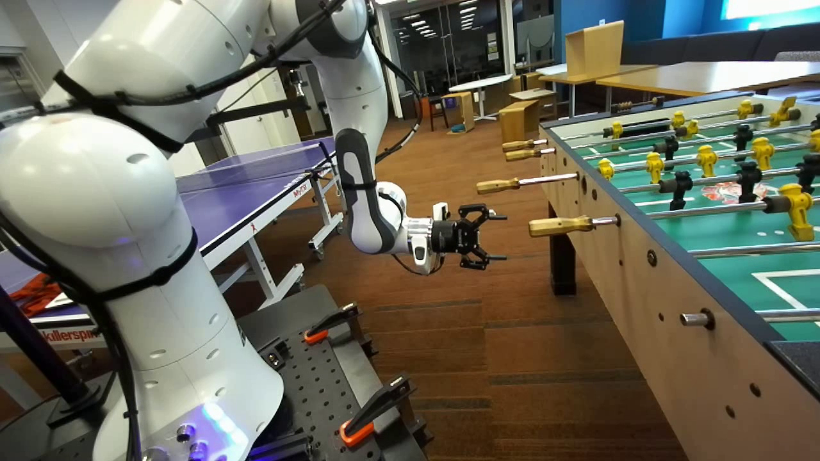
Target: Turn the rod that is third from the right on the foosball table to the right
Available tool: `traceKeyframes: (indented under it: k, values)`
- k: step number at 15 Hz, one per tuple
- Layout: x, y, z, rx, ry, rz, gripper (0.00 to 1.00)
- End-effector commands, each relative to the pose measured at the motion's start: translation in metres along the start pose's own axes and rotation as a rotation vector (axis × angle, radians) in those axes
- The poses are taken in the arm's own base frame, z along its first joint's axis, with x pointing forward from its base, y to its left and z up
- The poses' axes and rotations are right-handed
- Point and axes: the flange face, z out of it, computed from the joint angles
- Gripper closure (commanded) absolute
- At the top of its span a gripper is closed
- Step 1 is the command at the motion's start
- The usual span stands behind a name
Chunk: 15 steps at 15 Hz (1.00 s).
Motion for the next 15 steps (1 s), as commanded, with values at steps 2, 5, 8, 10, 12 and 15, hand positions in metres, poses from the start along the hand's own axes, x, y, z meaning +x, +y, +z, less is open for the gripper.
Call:
traceKeyframes:
  k: [2,5,8,10,12,15]
  values:
    - [0.001,0.001,0.012,0.043,0.04,-0.002,0.0]
    - [0.002,0.001,0.021,0.064,0.042,-0.006,0.0]
    - [0.003,-0.002,0.032,0.074,0.053,-0.005,0.0]
    - [0.003,-0.004,0.039,0.081,0.059,-0.001,0.0]
    - [0.002,-0.007,0.047,0.09,0.058,0.006,0.0]
    - [-0.002,-0.01,0.057,0.106,0.038,0.003,0.0]
